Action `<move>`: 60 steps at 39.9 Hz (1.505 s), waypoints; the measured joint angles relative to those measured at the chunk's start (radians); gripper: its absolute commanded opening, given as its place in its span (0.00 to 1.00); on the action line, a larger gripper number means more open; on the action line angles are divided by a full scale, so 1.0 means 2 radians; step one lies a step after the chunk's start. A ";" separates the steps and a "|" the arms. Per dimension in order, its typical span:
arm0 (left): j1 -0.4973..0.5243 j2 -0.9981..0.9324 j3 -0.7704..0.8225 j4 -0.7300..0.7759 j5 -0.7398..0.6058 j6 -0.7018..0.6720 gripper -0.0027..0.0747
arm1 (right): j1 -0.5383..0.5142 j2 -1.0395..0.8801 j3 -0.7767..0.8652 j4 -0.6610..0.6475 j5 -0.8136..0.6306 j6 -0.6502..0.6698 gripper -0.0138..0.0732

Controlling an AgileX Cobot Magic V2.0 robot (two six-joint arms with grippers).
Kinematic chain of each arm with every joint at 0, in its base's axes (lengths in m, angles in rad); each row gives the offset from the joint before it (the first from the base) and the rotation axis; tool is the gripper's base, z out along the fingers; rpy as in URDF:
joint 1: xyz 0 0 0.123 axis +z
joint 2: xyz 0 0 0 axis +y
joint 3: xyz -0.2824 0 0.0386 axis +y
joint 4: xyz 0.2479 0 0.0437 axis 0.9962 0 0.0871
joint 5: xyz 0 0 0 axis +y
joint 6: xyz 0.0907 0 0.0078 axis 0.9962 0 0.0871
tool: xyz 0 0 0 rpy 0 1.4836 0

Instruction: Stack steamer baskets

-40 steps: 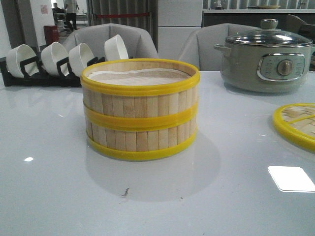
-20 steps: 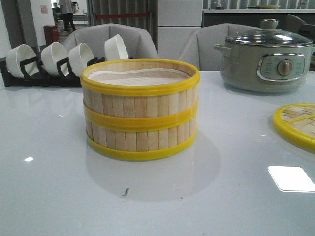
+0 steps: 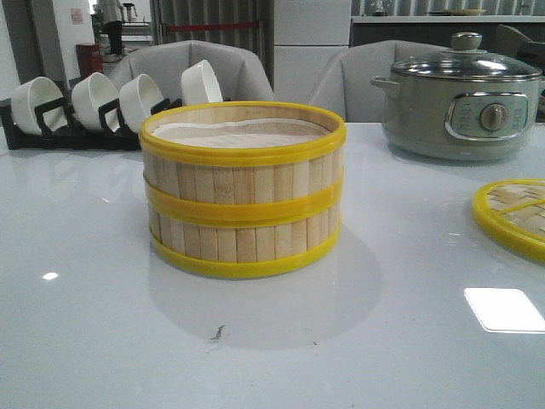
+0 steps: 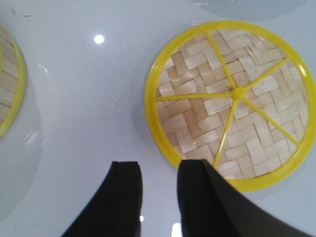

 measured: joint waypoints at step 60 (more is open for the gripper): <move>0.000 0.000 0.000 0.000 0.000 0.000 0.15 | -0.097 0.266 -0.151 -0.005 0.017 0.000 0.55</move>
